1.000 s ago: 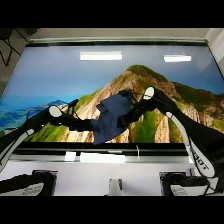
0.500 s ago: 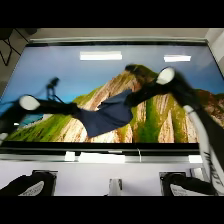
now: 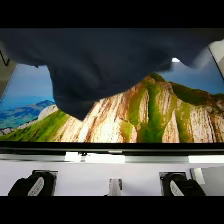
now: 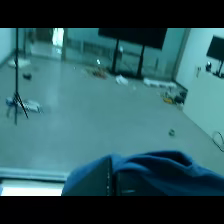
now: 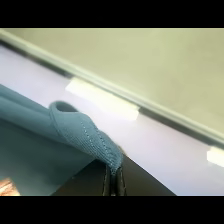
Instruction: Fold the shirts.
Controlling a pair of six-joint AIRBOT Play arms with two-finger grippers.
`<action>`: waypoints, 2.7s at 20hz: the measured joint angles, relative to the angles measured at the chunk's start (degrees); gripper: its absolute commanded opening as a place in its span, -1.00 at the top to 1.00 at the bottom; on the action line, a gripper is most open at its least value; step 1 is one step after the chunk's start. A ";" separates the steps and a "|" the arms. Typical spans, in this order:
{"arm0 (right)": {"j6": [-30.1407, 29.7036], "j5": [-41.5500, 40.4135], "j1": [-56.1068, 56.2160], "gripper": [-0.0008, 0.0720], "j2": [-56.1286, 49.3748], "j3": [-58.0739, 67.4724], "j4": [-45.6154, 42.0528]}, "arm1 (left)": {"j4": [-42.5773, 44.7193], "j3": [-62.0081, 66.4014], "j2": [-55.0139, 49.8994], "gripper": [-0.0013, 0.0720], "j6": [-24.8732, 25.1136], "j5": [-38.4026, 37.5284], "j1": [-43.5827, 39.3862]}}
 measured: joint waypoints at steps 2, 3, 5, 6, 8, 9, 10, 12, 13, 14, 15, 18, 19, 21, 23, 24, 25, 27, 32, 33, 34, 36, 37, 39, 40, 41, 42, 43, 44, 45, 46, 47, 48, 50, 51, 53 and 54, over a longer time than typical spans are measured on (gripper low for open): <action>2.29 4.04 -0.55 0.89 2.49 0.52 -3.76 | 2.25 2.82 0.61 0.89 -0.96 0.35 0.50; 2.99 6.25 -0.70 0.89 3.04 0.63 -4.79 | 2.75 3.69 0.52 0.89 -1.25 1.20 0.61; 3.96 9.94 -0.87 0.89 3.67 0.81 -6.40 | 1.86 4.81 -0.31 0.89 -1.01 3.63 0.72; 4.31 11.78 -0.94 0.89 3.61 0.85 -7.08 | 0.79 5.11 -1.11 0.89 -0.55 5.20 0.74; 5.07 15.91 -1.01 0.89 2.01 0.35 -7.89 | -1.55 5.53 -3.69 0.89 0.28 7.61 0.79; 5.44 18.53 -1.03 0.89 0.85 -0.48 -8.20 | -2.47 5.62 -5.66 0.89 0.55 8.20 0.72; 5.64 20.65 -1.03 0.89 -0.50 -1.81 -8.33 | -3.17 5.62 -7.85 0.89 0.76 8.57 0.57; 5.95 22.21 -1.01 0.89 -3.65 -6.43 -8.59 | -4.02 5.31 -13.81 0.88 1.01 8.81 -0.48; 6.01 21.84 -1.01 0.89 -5.42 -9.31 -8.76 | -4.22 5.11 -17.20 0.88 1.09 8.50 -1.38; 6.23 20.28 -0.98 0.89 -7.37 -12.55 -9.18 | -4.24 4.92 -21.00 0.88 1.14 7.58 -2.56; 6.58 18.16 -0.98 0.89 -9.42 -15.50 -9.55 | -4.22 4.79 -24.63 0.88 1.14 7.08 -3.82; 8.63 8.22 -1.01 0.89 -17.88 -22.49 -10.08 | -3.98 4.55 -36.46 0.88 1.14 5.66 -8.02; 9.20 4.46 -1.01 0.89 -21.09 -23.80 -9.40 | -3.98 4.52 -40.24 0.88 1.14 5.51 -9.31; 10.01 -0.98 -1.01 0.89 -27.21 -25.35 -6.73 | -4.09 4.50 -46.95 0.88 1.16 4.00 -11.21; 10.45 -4.31 -1.01 0.89 -32.28 -26.12 -3.13 | -4.28 4.46 -52.50 0.88 1.09 0.24 -12.33; 10.54 -5.27 -1.01 0.89 -34.51 -26.40 -1.18 | -4.50 4.50 -54.86 0.84 0.92 -2.21 -12.87; 10.62 -6.27 -0.98 0.89 -36.24 -26.56 0.66 | -4.50 4.46 -56.87 0.35 0.85 -5.01 -13.33; 10.69 -7.52 -0.96 -0.03 -38.32 -26.64 2.91 | -4.68 4.50 -59.56 -0.96 0.59 -9.81 -14.01; 5.27 -4.15 -5.62 -0.54 -37.68 -23.78 3.39 | -0.87 6.01 -60.41 -0.63 0.46 -26.56 -10.10; 3.93 -1.36 -8.11 -0.52 -37.42 -23.47 2.82 | 0.28 4.94 -59.65 -0.72 0.46 -30.40 -8.44; 2.47 2.12 -10.78 -0.52 -37.18 -23.47 2.38 | 1.11 2.62 -58.34 -0.88 0.46 -33.44 -6.58; -0.59 7.87 -14.95 -0.53 -36.92 -24.37 2.08 | 1.81 -5.81 -54.75 -0.81 0.61 -36.57 -3.54; -2.21 11.02 -16.39 -0.53 -36.83 -25.18 2.08 | 1.60 -10.99 -52.59 -0.81 1.03 -36.39 -2.45; -4.68 14.38 -18.18 -0.53 -36.70 -26.64 2.29 | 0.28 -22.08 -48.28 -0.81 1.92 -33.40 -0.76; -5.51 15.82 -18.69 -0.53 -36.70 -27.21 2.62 | -1.09 -27.12 -46.66 -0.81 2.45 -31.06 -0.33; -6.08 16.81 -19.04 -0.53 -36.61 -27.58 3.06 | -2.99 -31.34 -45.48 -0.81 3.15 -28.81 -0.02; -6.56 17.62 -19.32 -0.53 -36.61 -27.91 3.23 | -4.87 -34.56 -44.83 -0.80 3.82 -27.28 0.13; -6.86 18.14 -19.52 -0.53 -36.63 -28.11 3.34 | -6.71 -37.38 -44.37 -0.78 4.50 -25.44 0.13; -7.19 18.71 -19.76 -0.53 -36.61 -28.33 3.50 | -8.33 -39.34 -44.06 -0.75 5.05 -23.58 -0.09; -7.37 18.91 -19.82 -0.55 -36.61 -28.57 3.50 | -9.44 -40.96 -44.00 -0.75 5.40 -21.99 -0.57; -7.65 19.30 -19.87 -0.56 -36.61 -28.94 3.67 | -10.32 -42.01 -43.98 -0.75 5.68 -20.70 -1.09; -7.89 19.58 -19.91 -0.56 -36.61 -29.33 3.78 | -11.19 -42.82 -44.09 -0.61 5.86 -18.99 -1.62; -8.20 19.67 -20.00 -0.56 -36.61 -29.90 3.78 | -11.52 -43.36 -44.33 -0.47 5.88 -17.64 -2.08; -8.76 19.71 -20.04 -0.56 -36.61 -31.15 3.78 | -12.41 -44.04 -44.57 -0.06 5.81 -15.56 -2.80; -9.05 19.69 -20.04 -0.56 -36.61 -31.98 3.82 | -12.74 -44.30 -44.76 0.49 5.77 -14.10 -3.26; -9.38 18.97 -20.04 -0.56 -36.61 -33.99 3.93 | -12.57 -44.59 -44.87 0.88 5.70 -11.96 -3.58; -9.64 18.45 -20.04 -0.56 -36.61 -35.28 4.13 | -12.68 -44.65 -44.83 0.88 5.64 -11.65 -3.65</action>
